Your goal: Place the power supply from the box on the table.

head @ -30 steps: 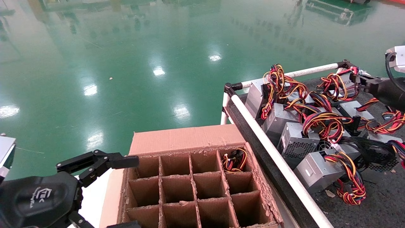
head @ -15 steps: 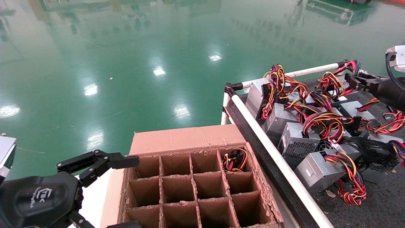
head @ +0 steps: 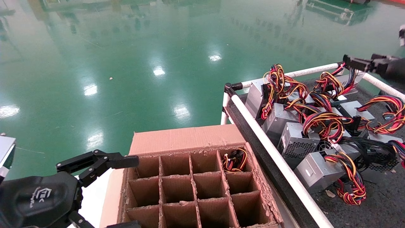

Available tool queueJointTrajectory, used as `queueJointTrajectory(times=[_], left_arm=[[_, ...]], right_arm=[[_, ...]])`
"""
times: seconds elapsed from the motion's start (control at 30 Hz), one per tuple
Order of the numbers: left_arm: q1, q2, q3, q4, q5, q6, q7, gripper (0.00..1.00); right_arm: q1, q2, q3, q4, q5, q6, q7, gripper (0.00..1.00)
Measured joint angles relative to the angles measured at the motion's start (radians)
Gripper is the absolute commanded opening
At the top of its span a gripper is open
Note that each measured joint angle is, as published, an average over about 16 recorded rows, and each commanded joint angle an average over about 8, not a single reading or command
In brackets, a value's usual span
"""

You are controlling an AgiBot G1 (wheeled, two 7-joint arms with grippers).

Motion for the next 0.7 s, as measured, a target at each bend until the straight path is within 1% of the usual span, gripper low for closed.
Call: queueJointTrajectory(times=[0.13,0.3,0.43,0.7], left_arm=[[0.0,0.0,0.0,0.0,0.0,0.0,0.0,1.0],[0.0,0.0,0.0,0.0,0.0,0.0,0.0,1.0],[0.0,0.0,0.0,0.0,0.0,0.0,0.0,1.0],[0.0,0.0,0.0,0.0,0.0,0.0,0.0,1.0]], right_arm=[[0.006,0.008,0.0,0.015,0.004,-0.029,0.01,1.0],[-0.017,0.024,0.003,0.064,0.024,-0.074,0.022,1.0],[-0.057,0.04,0.009,0.128,0.051,-0.121,0.031,1.0],[-0.17,0.083,0.025,0.296,0.125,-0.23,0.051,1.0]])
